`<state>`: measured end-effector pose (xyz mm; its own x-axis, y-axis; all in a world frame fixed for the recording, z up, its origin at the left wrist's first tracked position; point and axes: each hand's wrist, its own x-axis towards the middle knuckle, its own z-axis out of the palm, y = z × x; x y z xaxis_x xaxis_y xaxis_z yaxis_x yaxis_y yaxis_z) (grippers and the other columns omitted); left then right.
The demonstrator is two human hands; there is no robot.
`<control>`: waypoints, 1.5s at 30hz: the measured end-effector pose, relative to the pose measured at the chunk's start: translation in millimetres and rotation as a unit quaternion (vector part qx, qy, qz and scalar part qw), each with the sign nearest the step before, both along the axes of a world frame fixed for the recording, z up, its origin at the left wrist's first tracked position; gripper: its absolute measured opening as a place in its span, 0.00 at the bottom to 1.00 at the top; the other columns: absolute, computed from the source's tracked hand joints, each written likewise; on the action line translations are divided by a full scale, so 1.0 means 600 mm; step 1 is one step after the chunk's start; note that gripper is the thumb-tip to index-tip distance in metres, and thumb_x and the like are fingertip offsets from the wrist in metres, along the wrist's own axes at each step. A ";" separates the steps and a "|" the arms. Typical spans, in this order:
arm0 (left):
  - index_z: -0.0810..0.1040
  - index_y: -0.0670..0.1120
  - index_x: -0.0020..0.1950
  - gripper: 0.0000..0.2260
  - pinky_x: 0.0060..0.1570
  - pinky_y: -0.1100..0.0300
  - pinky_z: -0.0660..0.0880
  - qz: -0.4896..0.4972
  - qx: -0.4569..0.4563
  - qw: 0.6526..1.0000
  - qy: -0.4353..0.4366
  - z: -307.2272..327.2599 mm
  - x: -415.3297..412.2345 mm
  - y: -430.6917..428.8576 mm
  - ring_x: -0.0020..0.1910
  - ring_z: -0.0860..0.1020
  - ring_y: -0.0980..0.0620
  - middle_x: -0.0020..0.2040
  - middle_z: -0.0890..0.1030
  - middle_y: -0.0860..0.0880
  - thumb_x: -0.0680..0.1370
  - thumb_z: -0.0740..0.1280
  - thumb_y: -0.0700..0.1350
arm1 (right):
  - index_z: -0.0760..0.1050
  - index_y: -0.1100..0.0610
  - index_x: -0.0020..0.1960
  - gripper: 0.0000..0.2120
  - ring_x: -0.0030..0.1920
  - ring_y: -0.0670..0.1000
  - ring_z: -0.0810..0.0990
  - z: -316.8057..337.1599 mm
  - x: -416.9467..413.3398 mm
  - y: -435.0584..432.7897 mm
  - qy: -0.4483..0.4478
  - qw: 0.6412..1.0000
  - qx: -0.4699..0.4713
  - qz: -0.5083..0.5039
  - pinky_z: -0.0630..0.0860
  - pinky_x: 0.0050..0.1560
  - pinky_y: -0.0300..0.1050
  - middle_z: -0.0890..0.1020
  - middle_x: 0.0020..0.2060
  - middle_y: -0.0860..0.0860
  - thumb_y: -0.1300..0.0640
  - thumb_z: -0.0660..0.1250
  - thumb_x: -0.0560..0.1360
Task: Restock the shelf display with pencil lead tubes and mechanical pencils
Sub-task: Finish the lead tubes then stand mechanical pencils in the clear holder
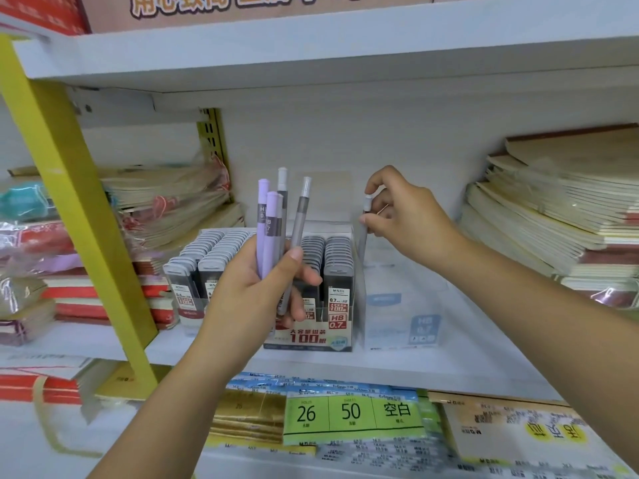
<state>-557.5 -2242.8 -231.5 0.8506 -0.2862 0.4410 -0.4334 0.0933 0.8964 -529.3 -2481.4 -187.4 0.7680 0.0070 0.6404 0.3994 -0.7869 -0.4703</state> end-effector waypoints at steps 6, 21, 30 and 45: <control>0.75 0.47 0.53 0.04 0.26 0.57 0.75 0.000 0.005 1.000 -0.010 -0.004 0.000 0.003 0.26 0.76 0.50 0.42 0.85 0.45 0.83 0.63 0.46 | 0.65 0.49 0.50 0.16 0.38 0.50 0.83 0.000 -0.003 0.004 0.002 1.000 0.000 0.003 0.80 0.46 0.52 0.81 0.36 0.49 0.61 0.71 0.74; 0.75 0.48 0.53 0.04 0.25 0.61 0.74 0.001 0.008 1.000 -0.012 0.001 -0.009 0.004 0.25 0.76 0.51 0.41 0.85 0.47 0.83 0.62 0.46 | 0.64 0.48 0.50 0.15 0.39 0.51 0.81 -0.001 0.001 0.002 -0.014 0.999 -0.045 -0.014 0.80 0.44 0.50 0.79 0.39 0.50 0.61 0.70 0.75; 0.76 0.47 0.54 0.05 0.25 0.61 0.74 -0.008 0.011 1.000 0.002 0.003 -0.011 0.004 0.25 0.76 0.52 0.42 0.86 0.47 0.83 0.63 0.46 | 0.70 0.55 0.47 0.07 0.37 0.48 0.82 0.000 0.009 -0.001 0.078 0.994 -0.072 -0.030 0.80 0.46 0.51 0.80 0.36 0.49 0.62 0.68 0.76; 0.80 0.54 0.56 0.13 0.25 0.63 0.72 -0.092 0.007 0.995 0.042 0.003 -0.028 -0.023 0.27 0.79 0.51 0.42 0.86 0.45 0.73 0.69 0.55 | 0.80 0.55 0.51 0.05 0.35 0.50 0.84 0.032 -0.107 0.077 0.106 0.915 0.338 0.193 0.78 0.32 0.38 0.86 0.38 0.52 0.59 0.69 0.76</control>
<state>-574.6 -2256.8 -229.7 0.8168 -0.4464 0.3653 -0.3332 0.1518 0.9306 -593.5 -2435.1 -168.5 0.8992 -0.0383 0.4358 0.4298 -0.1078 -0.8964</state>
